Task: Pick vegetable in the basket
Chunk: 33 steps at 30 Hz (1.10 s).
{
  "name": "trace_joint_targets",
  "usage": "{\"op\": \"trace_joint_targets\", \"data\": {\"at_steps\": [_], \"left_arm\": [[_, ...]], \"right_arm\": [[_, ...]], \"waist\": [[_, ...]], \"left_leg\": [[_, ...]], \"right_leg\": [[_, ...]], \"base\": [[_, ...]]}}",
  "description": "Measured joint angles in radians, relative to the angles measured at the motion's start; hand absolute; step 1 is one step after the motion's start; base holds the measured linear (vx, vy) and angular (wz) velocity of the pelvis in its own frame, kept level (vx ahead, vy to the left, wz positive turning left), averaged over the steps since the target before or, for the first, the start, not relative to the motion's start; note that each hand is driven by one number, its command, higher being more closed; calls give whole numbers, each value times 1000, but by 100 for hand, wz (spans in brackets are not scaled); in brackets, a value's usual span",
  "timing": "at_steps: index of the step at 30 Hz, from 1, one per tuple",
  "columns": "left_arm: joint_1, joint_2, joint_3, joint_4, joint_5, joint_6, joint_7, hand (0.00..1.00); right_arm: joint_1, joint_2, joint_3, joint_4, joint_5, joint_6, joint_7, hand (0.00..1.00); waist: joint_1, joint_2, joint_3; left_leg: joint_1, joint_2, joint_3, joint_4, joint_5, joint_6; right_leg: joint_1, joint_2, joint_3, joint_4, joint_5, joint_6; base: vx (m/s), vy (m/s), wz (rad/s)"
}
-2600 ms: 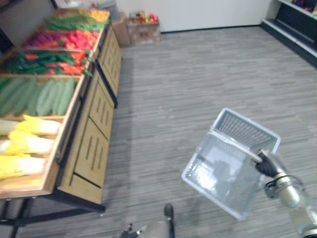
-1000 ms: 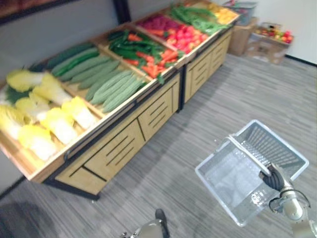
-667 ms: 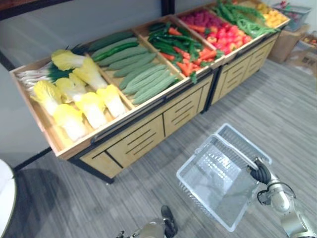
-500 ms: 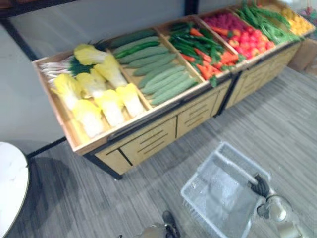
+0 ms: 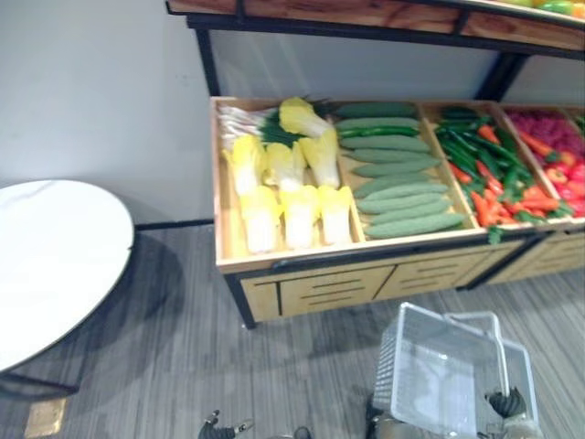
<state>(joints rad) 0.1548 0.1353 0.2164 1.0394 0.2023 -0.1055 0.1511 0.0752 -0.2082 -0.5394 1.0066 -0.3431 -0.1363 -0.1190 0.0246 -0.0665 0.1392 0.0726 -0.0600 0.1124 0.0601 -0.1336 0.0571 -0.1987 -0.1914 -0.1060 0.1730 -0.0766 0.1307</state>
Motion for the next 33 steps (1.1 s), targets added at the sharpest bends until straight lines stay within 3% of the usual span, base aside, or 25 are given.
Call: {"op": "trace_joint_targets", "data": {"at_steps": [2, 3, 4, 5, 8, 13, 15, 17, 19, 20, 21, 22, 23, 26, 33], "left_arm": [[10, -9, 56, 11, 0, 0, 2, 0], [7, -20, 95, 23, -1, 1, 3, 0], [8, -35, 116, 26, -1, 2, 2, 0], [8, -75, 167, 34, -2, 1, 2, 0], [-1, -125, 234, 34, -4, 0, 0, 0], [-2, -151, 323, 18, -5, 4, 1, 0], [-5, -154, 325, -2, -5, 6, 1, 0], [-18, -149, 347, -33, -4, 5, 22, 0], [-29, -142, 352, -47, -4, 5, 47, 0], [-36, -141, 352, -68, -3, 4, 70, 0], [-36, -141, 352, -87, -3, 2, 88, 0], [-38, -136, 352, -94, -3, 1, 98, 0], [-41, -112, 351, -120, -2, 1, 126, 0], [-32, -80, 349, -192, -2, -1, 163, 0], [-35, -51, 274, -347, 14, -25, 195, 0]], "right_arm": [[20, 34, -75, 31, 41, 3, 0, 100], [22, 44, -114, 33, 50, 8, 3, 100], [23, 47, -141, 32, 52, 9, 5, 100], [28, 53, -209, 40, 68, 25, 9, 100], [37, 62, -283, 63, 74, 46, 14, 100], [47, 77, -336, 64, 82, 71, 8, 100], [46, 79, -335, 60, 83, 69, 7, 100], [47, 98, -335, 37, 86, 69, 0, 100], [47, 105, -309, 19, 87, 64, -4, 100], [45, 104, -293, 15, 89, 64, -5, 100], [43, 103, -276, 10, 93, 63, -6, 100], [37, 106, -270, 10, 102, 62, -6, 100], [34, 132, -252, 10, 110, 58, -5, 100], [43, 156, -230, 7, 116, 51, -7, 100], [76, 140, -161, -32, 125, 29, -25, 100]], "waist": [[6, -9, -3], [7, -1, -4], [7, 10, -6], [7, 43, -15], [0, 74, -29], [4, 74, -29], [5, 71, -28], [6, 58, -23], [3, 59, -24], [5, 71, -27], [8, 81, -31], [8, 93, -38], [5, 73, -39], [7, 47, -55], [6, 76, -79]], "left_leg": [[27, 1, -18, 0, -29, -43], [35, 25, -16, 8, -59, -71], [34, 47, -9, 14, -73, -88], [36, 95, 18, 15, -83, -106], [43, 144, 65, 17, -62, -136], [6, 178, 72, 144, -55, -143], [-27, 176, 74, 193, -49, -152], [-58, 178, 142, 244, -51, -151], [-60, 235, 242, 230, -77, -114], [-63, 280, 259, 173, -31, -118], [-66, 297, 229, 133, -3, -160], [-63, 289, 223, 117, -12, -171], [-78, 262, 237, 103, -14, -164], [-61, 218, 267, 81, -22, -154], [-23, 187, 295, 42, -24, -145]], "right_leg": [[49, -3, -25, -18, 57, -23], [64, 11, -44, -18, 104, -9], [71, 27, -54, -24, 102, -14], [86, 60, -78, -44, 89, -34], [113, 94, -117, -63, 72, -59], [188, 111, -168, -110, 61, -76], [194, 97, -184, -112, 61, -76], [205, 66, -203, -124, 61, -76], [205, 51, -214, -119, 62, -72], [198, 53, -217, -119, 66, -56], [183, 58, -216, -121, 68, -48], [179, 56, -211, -126, 72, -42], [182, 36, -210, -160, 98, -27], [189, 4, -199, -188, 130, -8], [183, -14, -161, -190, 142, 11]], "base": [[199, -227, 41], [181, -240, 21], [197, -242, 9], [210, -237, 13], [252, -231, 26], [118, -122, 25], [-12, -14, 29], [-44, 54, 37], [-111, 115, 26], [-120, 171, 18], [-91, 172, 1], [-95, 231, -6], [-89, 207, -9], [-36, 147, -14], [58, 50, -15]]}}
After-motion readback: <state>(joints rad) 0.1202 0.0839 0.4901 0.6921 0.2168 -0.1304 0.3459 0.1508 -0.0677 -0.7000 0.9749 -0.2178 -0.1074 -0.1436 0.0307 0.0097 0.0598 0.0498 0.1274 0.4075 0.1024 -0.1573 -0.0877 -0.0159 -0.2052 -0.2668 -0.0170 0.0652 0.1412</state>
